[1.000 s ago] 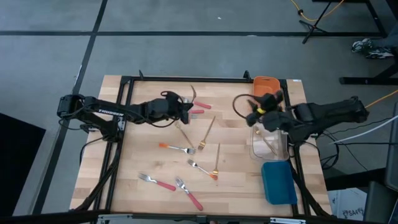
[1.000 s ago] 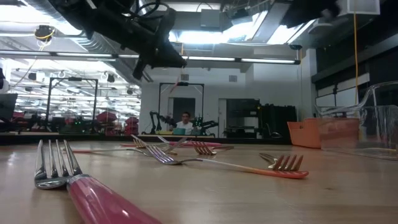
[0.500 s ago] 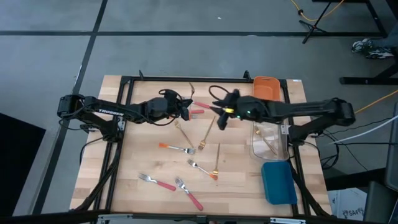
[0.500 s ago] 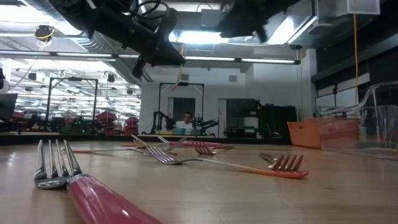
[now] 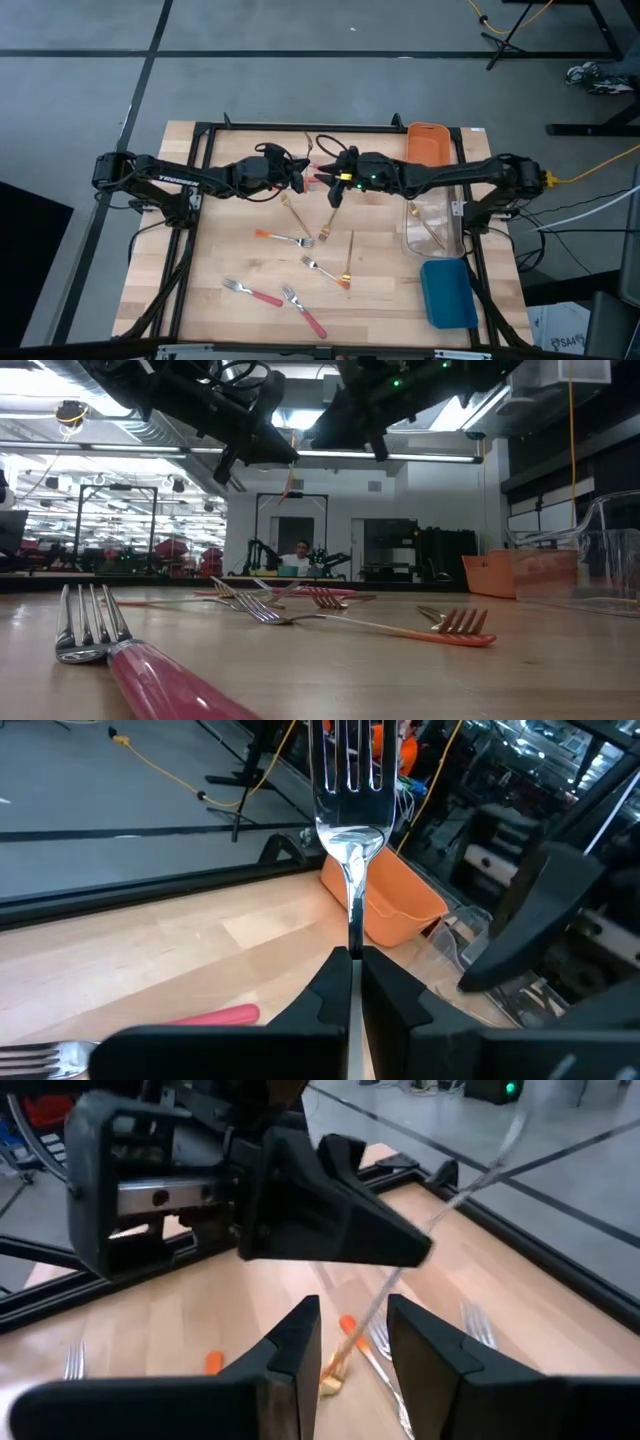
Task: Sort silverware by color (type)
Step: Put the orange fork into the orange bin
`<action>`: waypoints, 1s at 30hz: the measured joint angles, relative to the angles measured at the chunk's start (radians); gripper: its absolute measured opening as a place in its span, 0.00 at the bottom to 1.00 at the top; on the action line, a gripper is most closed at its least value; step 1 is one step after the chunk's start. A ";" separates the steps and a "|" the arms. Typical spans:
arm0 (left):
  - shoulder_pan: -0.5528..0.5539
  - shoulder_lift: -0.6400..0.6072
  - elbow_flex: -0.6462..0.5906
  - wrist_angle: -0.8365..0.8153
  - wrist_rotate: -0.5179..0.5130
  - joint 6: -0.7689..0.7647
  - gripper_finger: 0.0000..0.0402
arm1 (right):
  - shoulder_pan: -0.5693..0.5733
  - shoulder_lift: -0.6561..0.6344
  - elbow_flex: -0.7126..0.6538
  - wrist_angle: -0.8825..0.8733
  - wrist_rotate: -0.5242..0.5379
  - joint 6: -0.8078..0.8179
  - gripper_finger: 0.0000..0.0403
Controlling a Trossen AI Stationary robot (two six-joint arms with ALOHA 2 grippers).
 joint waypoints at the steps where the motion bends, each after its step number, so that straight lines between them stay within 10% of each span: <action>1: 0.000 0.000 0.000 0.002 0.000 0.000 0.02 | 0.000 0.009 0.000 0.005 0.002 0.000 0.27; 30: -0.050 0.000 0.000 0.071 0.015 -0.004 0.02 | 0.000 0.103 0.000 0.149 0.071 0.000 0.27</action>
